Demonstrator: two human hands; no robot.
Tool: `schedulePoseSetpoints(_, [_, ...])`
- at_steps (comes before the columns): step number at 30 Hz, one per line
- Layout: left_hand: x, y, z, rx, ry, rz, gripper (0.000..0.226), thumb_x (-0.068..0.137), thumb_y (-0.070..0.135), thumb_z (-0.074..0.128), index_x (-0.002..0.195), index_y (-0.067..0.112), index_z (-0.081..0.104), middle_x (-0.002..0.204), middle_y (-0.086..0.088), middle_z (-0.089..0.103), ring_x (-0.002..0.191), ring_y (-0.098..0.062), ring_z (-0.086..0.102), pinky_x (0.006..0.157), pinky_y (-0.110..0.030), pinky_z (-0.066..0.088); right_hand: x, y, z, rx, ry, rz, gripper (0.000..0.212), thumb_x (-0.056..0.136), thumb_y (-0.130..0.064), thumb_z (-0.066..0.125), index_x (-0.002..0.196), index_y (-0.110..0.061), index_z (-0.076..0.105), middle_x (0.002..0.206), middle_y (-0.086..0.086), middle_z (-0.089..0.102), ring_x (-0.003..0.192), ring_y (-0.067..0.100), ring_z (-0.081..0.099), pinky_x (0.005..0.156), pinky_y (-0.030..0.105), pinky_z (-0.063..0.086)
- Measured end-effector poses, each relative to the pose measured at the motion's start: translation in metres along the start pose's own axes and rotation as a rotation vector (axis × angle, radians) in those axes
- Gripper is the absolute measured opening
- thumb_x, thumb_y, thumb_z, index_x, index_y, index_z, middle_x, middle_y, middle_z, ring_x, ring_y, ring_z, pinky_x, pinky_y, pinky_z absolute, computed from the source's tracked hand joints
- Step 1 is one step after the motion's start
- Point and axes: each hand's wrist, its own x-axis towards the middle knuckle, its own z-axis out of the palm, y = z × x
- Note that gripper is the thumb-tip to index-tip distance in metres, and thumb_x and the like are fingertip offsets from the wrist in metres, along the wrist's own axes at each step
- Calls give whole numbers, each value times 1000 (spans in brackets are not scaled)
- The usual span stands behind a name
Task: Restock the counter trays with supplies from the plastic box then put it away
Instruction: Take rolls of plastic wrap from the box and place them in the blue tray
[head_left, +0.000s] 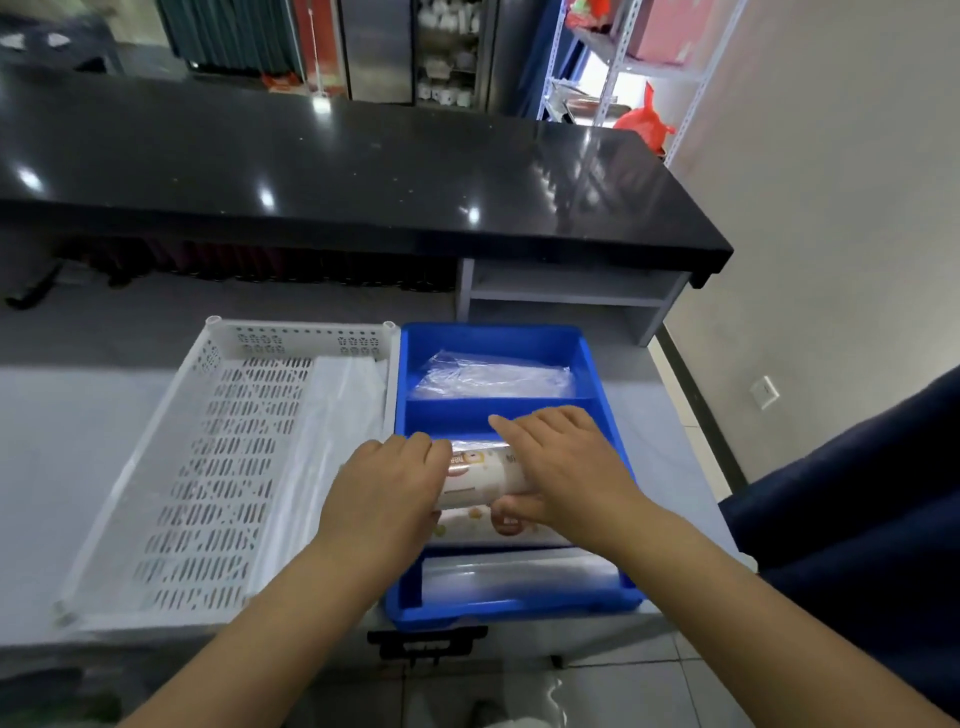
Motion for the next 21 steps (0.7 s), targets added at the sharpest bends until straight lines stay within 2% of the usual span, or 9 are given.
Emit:
schedulePoseSetpoints(3, [-1,7,2,-35,2,46,58,34,27,89,85,16,65,72,0,66,58,-20,61,51,-30,48,-12,12,7,43,-4,13,61,71,-67,56,114,-23,53,105,-4,59,94,16,50,85,31,40])
schedulePoseSetpoints(6, [-7,6,4,-79,57,65,76,40,32,89,108,12,63,99,-4,69,87,-22,67,77,-35,55,-32,28,17,74,21,86,57,67,-63,65,104,-22,51,100,-4,57,87,12,49,76,24,40])
schedulePoseSetpoints(8, [-11,2,5,-115,60,66,69,43,33,89,105,15,63,98,-2,69,87,-21,66,78,-34,55,-47,40,24,96,39,181,57,66,-59,70,104,-22,51,101,-3,57,87,10,48,74,20,36])
schedulePoseSetpoints(10, [-14,1,5,-115,-70,128,51,50,40,87,93,22,66,86,5,69,78,-15,65,71,-28,53,-61,51,31,122,85,268,58,64,-55,75,104,-20,52,99,-1,58,84,8,44,72,19,34])
schedulePoseSetpoints(11, [-14,1,6,-99,-192,166,42,58,44,82,92,25,66,88,7,69,81,-13,64,74,-28,51,-66,54,34,134,105,302,59,63,-53,77,104,-18,53,98,0,58,84,7,42,71,19,34])
schedulePoseSetpoints(12, [-15,3,11,-86,-318,193,38,68,47,73,98,26,64,95,7,69,90,-14,62,82,-28,47,-70,55,36,144,121,328,59,62,-51,79,103,-16,54,96,1,58,83,7,43,71,19,35])
schedulePoseSetpoints(14, [-16,6,25,-26,-470,224,40,79,50,60,111,26,59,111,4,66,104,-17,55,94,-31,39,-73,56,41,148,161,351,59,60,-47,82,100,-14,55,91,2,58,81,12,50,70,21,39])
schedulePoseSetpoints(17, [-12,8,37,71,-590,230,45,79,52,58,114,24,59,112,-1,64,105,-22,50,95,-33,36,-71,55,45,169,200,358,58,59,-45,83,99,-13,56,89,3,58,82,16,55,69,24,46])
schedulePoseSetpoints(21, [-7,12,45,99,-647,226,43,79,49,60,112,22,61,110,-4,62,104,-23,47,92,-32,37,-70,54,48,202,235,376,58,60,-44,83,100,-12,56,90,4,58,84,17,56,70,27,50])
